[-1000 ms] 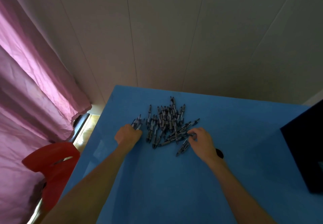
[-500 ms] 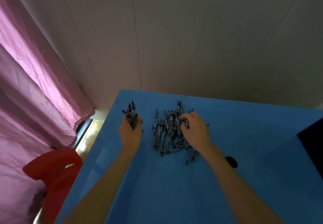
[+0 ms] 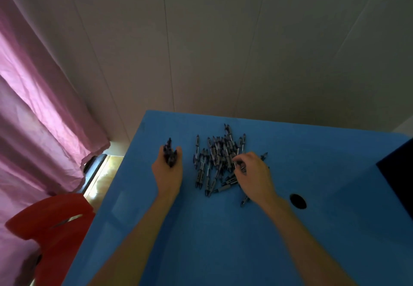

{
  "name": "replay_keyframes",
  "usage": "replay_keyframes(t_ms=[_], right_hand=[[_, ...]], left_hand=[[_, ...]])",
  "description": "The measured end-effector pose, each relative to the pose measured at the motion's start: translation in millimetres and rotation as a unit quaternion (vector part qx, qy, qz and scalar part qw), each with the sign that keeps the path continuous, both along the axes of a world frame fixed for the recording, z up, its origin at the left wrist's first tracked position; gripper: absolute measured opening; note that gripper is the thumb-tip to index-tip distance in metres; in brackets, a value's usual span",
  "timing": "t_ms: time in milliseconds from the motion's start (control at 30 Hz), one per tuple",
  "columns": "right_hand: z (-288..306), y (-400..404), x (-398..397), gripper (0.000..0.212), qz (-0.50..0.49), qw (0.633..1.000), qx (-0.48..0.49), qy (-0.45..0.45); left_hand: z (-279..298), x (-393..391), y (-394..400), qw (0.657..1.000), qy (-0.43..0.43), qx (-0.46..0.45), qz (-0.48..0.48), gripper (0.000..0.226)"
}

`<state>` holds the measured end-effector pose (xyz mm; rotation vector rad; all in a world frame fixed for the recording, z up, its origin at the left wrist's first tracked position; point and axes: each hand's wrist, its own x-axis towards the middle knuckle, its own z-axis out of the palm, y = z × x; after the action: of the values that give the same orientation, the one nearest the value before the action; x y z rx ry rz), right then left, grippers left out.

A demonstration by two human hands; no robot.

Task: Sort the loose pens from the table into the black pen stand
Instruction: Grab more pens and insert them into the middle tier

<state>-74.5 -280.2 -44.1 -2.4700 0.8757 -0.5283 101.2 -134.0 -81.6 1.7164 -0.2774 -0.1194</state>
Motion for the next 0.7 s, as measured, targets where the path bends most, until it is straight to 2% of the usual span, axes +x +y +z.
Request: replay_keyframes(t_ms=[100, 267, 400, 533, 700], right_hand=[[-1.3, 4.0, -0.5, 0.023, -0.002, 1.0, 0.004, 0.0], [-0.5, 12.8, 2.2, 0.024, 0.001, 1.0, 0.019, -0.006], [-0.4, 15.8, 1.9, 0.025, 0.008, 1.0, 0.024, -0.003], [-2.6, 16.3, -0.6, 0.024, -0.001, 0.999, 0.034, 0.005], [-5.5, 19.6, -2.9, 0.025, -0.002, 0.999, 0.034, 0.011]], left_hand=[[8.3, 1.6, 0.1, 0.999, 0.018, -0.036, 0.008, 0.038], [-5.9, 5.2, 8.0, 0.999, 0.036, 0.015, -0.014, 0.044], [-14.8, 5.8, 13.4, 0.999, 0.047, 0.007, -0.004, 0.03], [-12.2, 4.6, 14.4, 0.999, 0.04, 0.004, 0.001, 0.031], [-13.0, 6.9, 15.8, 1.0, 0.018, -0.015, -0.016, 0.059]])
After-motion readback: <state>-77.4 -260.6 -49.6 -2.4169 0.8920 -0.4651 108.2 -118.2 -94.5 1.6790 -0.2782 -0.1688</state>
